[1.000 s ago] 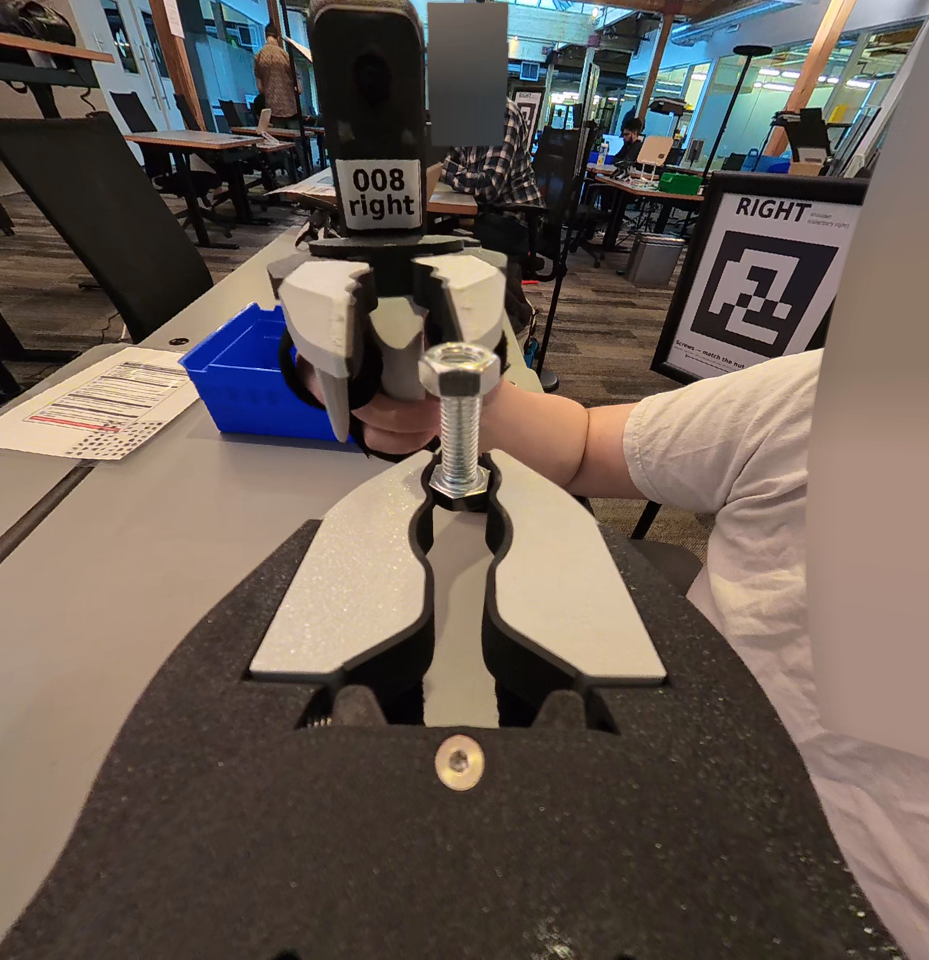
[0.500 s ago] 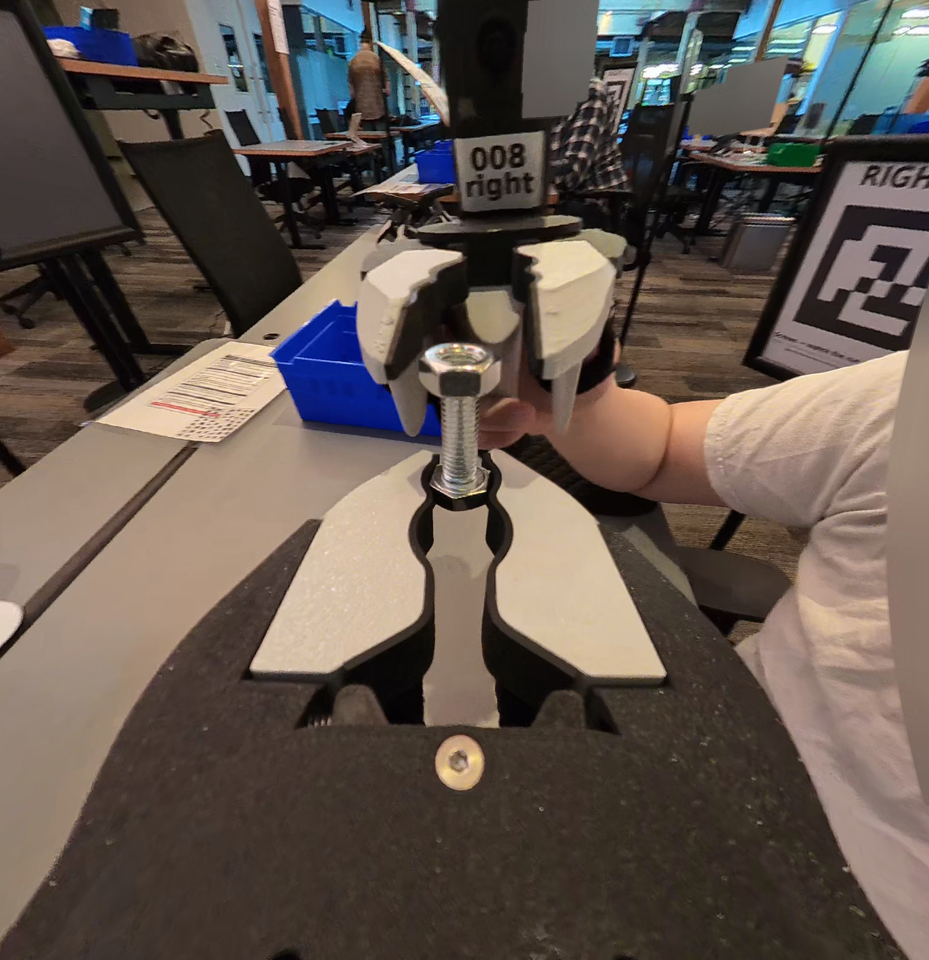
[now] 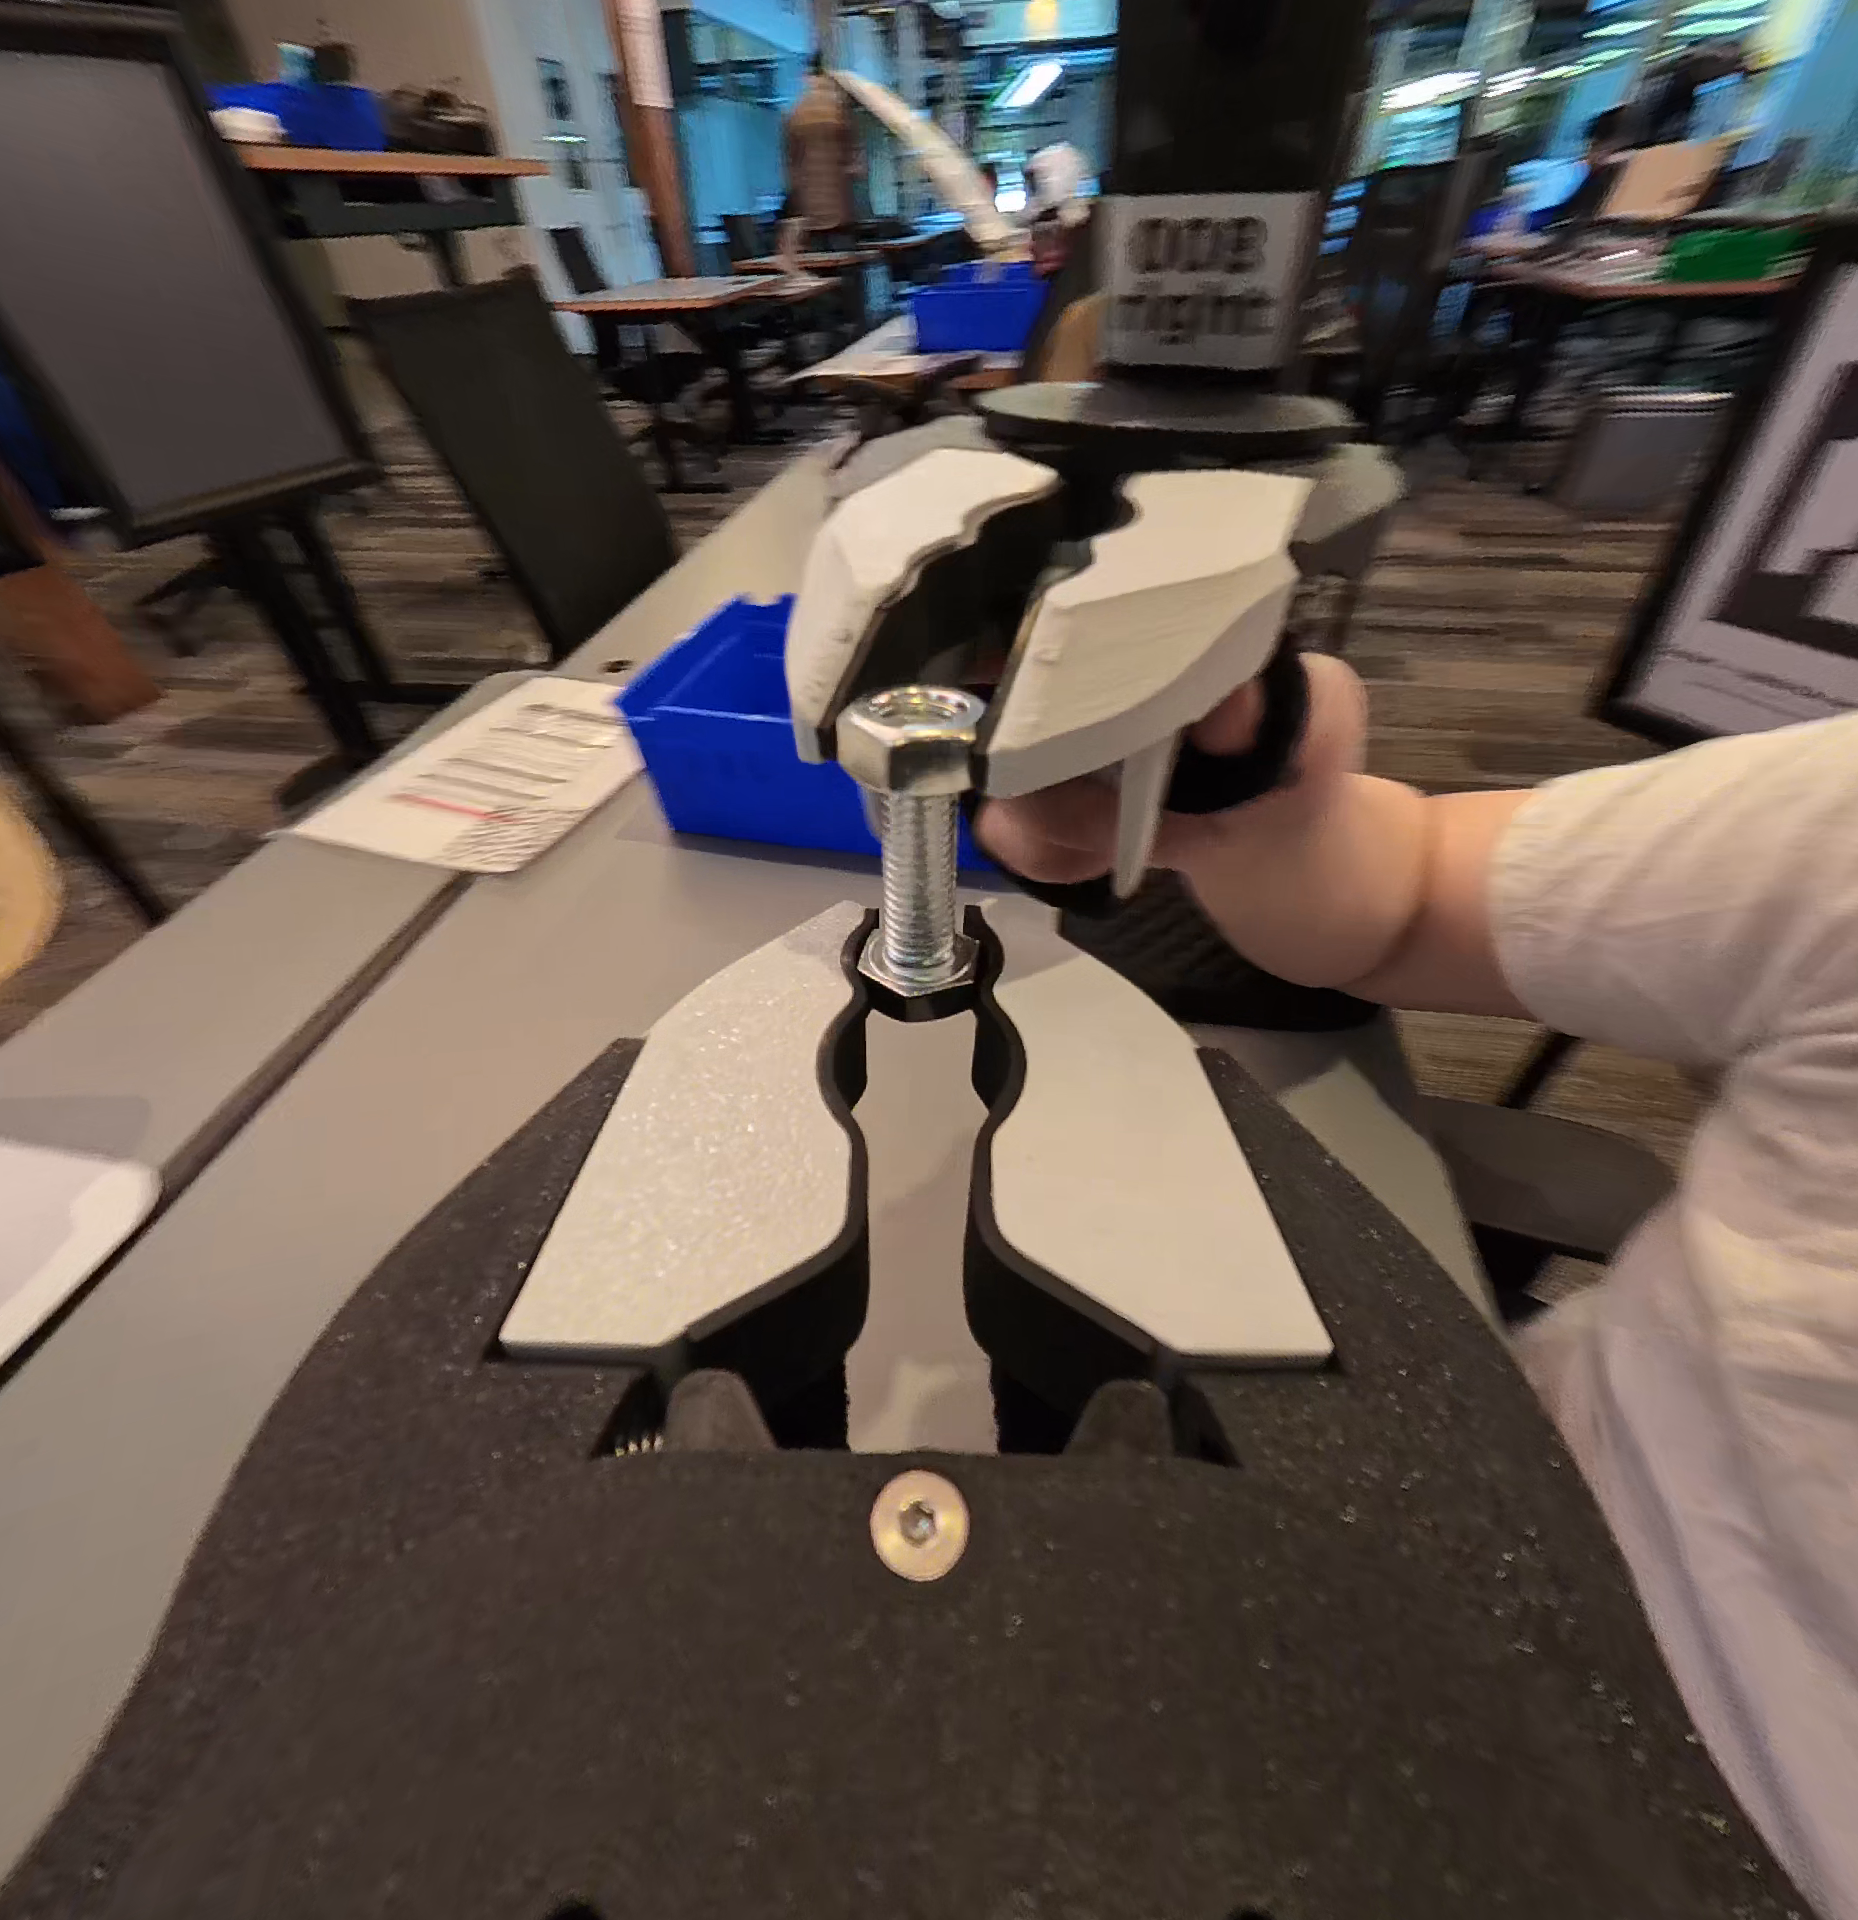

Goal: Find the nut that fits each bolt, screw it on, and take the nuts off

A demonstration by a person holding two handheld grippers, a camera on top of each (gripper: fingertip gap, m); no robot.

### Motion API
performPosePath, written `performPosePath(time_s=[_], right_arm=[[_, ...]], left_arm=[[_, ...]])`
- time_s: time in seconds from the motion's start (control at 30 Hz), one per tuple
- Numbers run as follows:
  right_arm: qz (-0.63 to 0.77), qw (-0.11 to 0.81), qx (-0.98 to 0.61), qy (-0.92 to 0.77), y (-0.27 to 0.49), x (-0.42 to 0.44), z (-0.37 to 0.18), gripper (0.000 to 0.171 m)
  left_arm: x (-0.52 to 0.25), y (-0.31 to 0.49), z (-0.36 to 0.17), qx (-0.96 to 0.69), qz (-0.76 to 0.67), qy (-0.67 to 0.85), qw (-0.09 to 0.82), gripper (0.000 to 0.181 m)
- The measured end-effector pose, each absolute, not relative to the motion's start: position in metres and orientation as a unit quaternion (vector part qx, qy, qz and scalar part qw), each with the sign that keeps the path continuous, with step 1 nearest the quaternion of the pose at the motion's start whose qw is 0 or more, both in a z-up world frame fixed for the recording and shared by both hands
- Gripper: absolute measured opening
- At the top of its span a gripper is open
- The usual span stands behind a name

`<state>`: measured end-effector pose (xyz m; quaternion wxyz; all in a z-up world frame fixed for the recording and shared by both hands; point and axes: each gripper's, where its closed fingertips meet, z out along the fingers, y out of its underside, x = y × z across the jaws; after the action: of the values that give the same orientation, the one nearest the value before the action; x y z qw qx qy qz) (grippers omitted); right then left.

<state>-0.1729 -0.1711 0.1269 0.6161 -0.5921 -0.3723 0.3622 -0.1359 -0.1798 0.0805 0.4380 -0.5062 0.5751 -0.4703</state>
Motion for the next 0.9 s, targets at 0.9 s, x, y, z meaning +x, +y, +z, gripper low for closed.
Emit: performPosePath(time_s=[0.9], right_arm=[[0.425,0.658,-0.5,-0.369,-0.174,-0.148,0.153,0.035]], left_arm=[[-0.134,-0.167,0.085,-0.522,-0.503,0.52,0.452,0.015]])
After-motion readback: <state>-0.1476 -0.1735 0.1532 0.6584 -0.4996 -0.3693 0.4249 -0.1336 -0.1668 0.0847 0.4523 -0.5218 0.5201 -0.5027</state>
